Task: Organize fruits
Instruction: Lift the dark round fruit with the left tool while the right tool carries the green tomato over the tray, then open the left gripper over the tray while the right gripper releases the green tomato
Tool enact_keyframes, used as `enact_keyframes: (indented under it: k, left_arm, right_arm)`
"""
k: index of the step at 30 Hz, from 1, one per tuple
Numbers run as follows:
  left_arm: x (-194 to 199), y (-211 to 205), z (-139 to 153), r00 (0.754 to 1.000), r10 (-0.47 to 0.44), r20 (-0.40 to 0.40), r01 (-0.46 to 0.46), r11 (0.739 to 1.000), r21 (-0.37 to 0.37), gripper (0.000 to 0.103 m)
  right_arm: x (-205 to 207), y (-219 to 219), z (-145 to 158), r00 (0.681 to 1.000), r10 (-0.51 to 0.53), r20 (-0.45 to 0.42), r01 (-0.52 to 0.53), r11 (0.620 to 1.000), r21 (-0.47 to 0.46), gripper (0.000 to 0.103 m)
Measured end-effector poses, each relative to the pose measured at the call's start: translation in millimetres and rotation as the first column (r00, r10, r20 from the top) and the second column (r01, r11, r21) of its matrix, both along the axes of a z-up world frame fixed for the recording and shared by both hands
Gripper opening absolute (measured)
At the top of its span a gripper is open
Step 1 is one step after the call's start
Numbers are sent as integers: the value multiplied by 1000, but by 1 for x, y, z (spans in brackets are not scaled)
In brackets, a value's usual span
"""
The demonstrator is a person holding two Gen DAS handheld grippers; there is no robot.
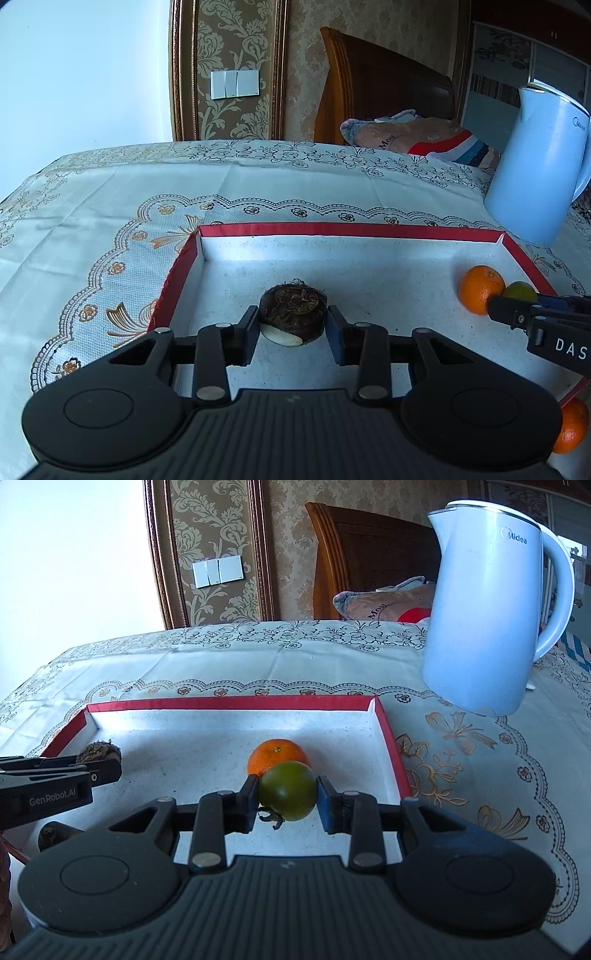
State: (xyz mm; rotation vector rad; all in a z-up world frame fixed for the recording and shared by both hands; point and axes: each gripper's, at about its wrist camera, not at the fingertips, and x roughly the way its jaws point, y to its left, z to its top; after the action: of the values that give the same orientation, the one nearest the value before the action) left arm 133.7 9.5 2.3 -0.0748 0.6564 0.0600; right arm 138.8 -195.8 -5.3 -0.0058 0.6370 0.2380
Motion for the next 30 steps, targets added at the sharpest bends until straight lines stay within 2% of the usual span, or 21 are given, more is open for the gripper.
enact_keyframes:
  k: [23, 25, 27, 28, 30]
  left_arm:
    - [-1, -8, -2, 1000, -16, 1, 16, 1000, 24, 38]
    - [-2, -10, -2, 1000, -20, 8, 20, 999, 31, 40]
    - [-2, -11, -2, 1000, -21, 11, 20, 999, 42, 46]
    - [-3, -11, -2, 1000, -19, 15, 19, 999, 45, 50]
    - [-4, -11, -1, 1000, -15, 25, 14, 999, 46, 51]
  right_arm:
    - [8, 5, -3, 1000, -19, -7, 19, 1000, -15, 32]
    - [7, 5, -2, 1000, -22, 1, 22, 1000, -15, 36]
    - [5, 5, -1, 999, -29, 15, 29, 999, -21, 46]
    - [4, 5, -1, 999, -30, 21, 31, 999, -24, 47]
    - [4, 5, 0, 999, -29, 23, 30, 999, -23, 48]
